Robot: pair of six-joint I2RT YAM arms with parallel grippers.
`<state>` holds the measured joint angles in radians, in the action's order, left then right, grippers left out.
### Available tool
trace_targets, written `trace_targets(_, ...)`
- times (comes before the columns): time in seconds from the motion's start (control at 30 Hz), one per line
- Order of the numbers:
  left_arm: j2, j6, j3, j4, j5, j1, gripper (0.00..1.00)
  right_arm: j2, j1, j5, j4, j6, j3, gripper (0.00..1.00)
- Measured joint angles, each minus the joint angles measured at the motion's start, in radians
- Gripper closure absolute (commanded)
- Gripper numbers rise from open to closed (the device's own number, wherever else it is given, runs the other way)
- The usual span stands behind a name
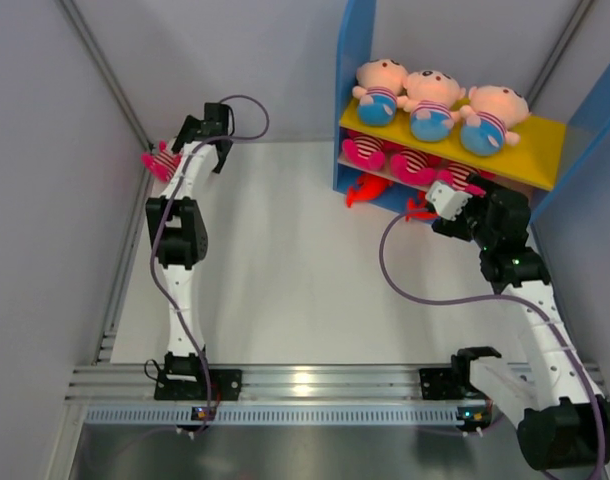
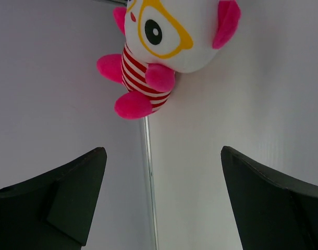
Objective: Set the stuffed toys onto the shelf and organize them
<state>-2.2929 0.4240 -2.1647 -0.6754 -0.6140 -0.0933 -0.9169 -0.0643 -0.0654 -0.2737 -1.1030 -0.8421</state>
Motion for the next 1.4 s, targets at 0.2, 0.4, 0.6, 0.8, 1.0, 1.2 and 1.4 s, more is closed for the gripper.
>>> trace_targets(0.2, -0.187, 0.037, -0.106, 0.032, -0.031, 0.108, 0.01, 0.048, -0.030, 0.043, -0.048, -0.001, 0.000, 0.09)
trace_targets(0.4, -0.237, 0.090, -0.116, 0.139, -0.034, 0.208, 0.01, 0.071, -0.063, 0.101, -0.093, -0.001, 0.000, 0.09)
trace_targets(0.6, -0.266, 0.136, -0.126, 0.221, 0.037, 0.214, 0.09, 0.074, -0.095, 0.154, -0.126, -0.002, 0.000, 0.09)
trace_targets(0.8, -0.290, 0.158, -0.122, 0.235, 0.137, 0.201, 0.31, 0.098, -0.098, 0.188, -0.148, -0.004, 0.000, 0.09)
trace_targets(1.0, -0.302, 0.199, -0.124, 0.272, 0.165, 0.208, 0.94, 0.125, -0.100, 0.205, -0.163, -0.005, 0.000, 0.09)
trace_targets(1.2, -0.301, 0.228, -0.106, 0.290, 0.177, 0.209, 1.00, 0.139, -0.103, 0.214, -0.166, -0.003, 0.000, 0.08)
trace_targets(1.4, -0.070, 0.117, 0.252, 0.324, 0.307, 0.209, 1.00, 0.151, -0.123, 0.201, -0.234, 0.045, -0.037, 0.09)
